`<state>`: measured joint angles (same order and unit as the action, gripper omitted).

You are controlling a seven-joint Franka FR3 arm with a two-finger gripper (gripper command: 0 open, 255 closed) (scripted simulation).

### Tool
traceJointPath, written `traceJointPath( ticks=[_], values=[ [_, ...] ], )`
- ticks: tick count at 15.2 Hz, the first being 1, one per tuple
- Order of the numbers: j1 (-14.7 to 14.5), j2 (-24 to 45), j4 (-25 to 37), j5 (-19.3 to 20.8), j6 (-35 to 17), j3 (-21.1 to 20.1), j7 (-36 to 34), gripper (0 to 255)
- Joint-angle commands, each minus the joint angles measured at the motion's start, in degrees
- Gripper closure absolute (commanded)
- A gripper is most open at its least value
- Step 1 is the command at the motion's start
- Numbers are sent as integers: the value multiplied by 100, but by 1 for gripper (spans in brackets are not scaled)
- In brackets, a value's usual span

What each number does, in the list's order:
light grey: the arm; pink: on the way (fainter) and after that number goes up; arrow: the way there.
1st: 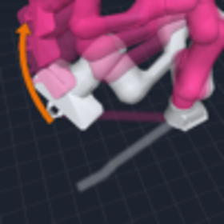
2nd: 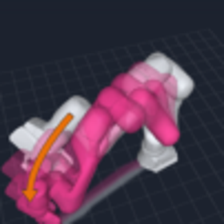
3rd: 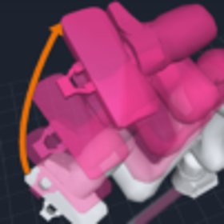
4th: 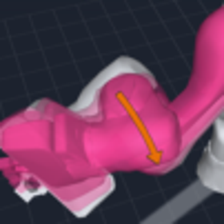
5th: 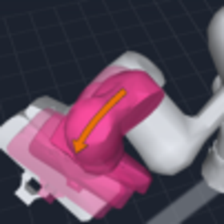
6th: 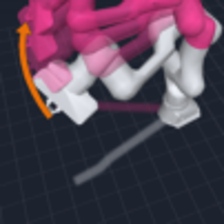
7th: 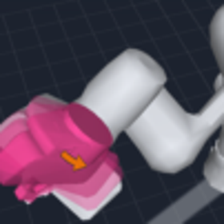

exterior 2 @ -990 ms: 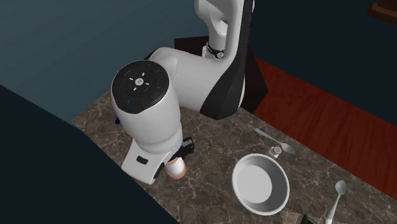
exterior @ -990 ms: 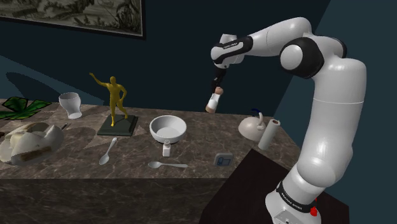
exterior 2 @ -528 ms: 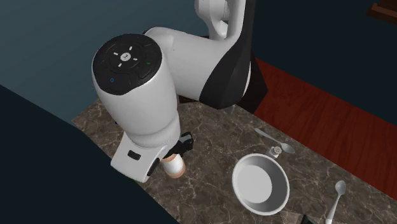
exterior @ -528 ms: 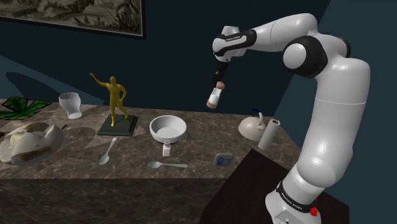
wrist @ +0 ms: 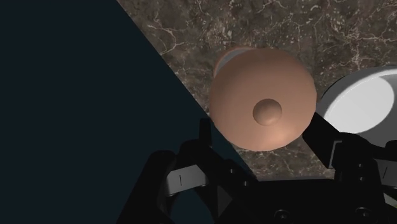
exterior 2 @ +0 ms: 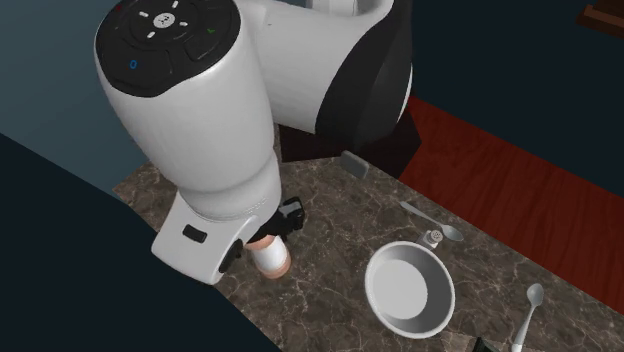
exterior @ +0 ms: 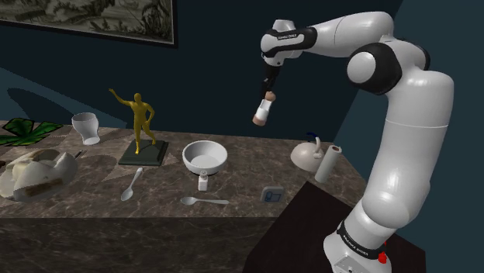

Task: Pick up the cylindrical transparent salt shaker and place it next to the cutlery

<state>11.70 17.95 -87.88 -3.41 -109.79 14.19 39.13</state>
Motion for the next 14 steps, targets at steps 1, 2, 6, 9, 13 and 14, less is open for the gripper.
traceJointPath(
  ticks=[1,2,6,9,13,14],
  values=[
    [7,-32,101,7,135,7,6,255],
    [9,-35,174,9,211,8,5,255],
    [21,-33,486,10,520,14,5,255],
    [34,-14,744,7,759,17,6,255],
    [-43,-33,852,31,886,-15,-111,255],
    [-132,-73,733,60,805,-52,-231,255]
  ],
)
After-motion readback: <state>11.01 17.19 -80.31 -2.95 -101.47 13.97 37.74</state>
